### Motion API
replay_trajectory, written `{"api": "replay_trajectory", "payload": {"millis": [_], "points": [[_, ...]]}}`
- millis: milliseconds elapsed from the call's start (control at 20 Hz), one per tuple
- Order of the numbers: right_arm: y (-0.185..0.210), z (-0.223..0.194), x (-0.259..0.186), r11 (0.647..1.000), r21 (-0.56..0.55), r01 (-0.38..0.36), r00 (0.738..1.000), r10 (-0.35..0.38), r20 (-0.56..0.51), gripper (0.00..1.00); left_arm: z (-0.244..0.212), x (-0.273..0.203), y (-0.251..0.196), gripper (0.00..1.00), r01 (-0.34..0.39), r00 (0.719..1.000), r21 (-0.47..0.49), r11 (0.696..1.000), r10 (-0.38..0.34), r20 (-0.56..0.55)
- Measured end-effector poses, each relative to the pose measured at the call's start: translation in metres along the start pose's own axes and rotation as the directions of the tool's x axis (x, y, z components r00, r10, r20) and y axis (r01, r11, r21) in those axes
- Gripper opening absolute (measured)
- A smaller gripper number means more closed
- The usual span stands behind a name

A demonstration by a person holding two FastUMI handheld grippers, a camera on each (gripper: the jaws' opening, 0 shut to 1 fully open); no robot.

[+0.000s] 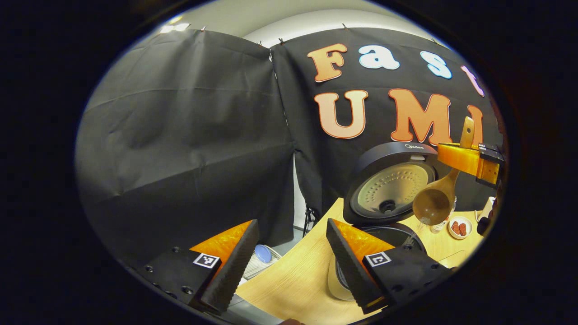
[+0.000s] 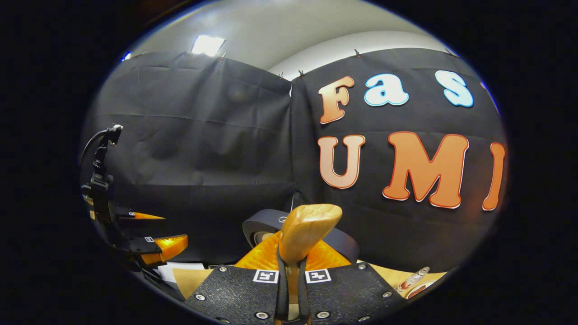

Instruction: Close the left gripper, press the button to open the rice cooker; take a wooden spoon from the chopstick holder with the right hand, scoop a spoonful of rice and pour it into the rice cooker, then put the wooden spoon back into the chopstick holder.

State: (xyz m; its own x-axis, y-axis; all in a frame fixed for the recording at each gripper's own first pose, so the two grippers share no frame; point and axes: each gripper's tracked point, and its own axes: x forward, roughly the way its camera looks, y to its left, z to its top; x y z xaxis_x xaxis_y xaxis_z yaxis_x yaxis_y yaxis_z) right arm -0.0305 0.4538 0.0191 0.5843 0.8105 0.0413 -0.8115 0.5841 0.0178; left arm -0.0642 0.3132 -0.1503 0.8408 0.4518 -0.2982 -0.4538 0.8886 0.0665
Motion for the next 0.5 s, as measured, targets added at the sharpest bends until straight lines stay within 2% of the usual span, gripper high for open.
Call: {"api": "replay_trajectory", "payload": {"millis": [200,500], "points": [[-0.004,0.004,-0.008,0.999,-0.038,0.013,1.0,-0.012,0.022,0.08,0.002,-0.001,-0.004,1.0,0.002,1.0,-0.009,1.0,-0.002,-0.005],[-0.05,0.006,-0.051,0.989,0.124,0.078,0.997,-0.079,0.009,0.08,0.012,-0.007,-0.035,1.0,0.04,0.999,0.001,0.999,-0.04,0.006]]}}
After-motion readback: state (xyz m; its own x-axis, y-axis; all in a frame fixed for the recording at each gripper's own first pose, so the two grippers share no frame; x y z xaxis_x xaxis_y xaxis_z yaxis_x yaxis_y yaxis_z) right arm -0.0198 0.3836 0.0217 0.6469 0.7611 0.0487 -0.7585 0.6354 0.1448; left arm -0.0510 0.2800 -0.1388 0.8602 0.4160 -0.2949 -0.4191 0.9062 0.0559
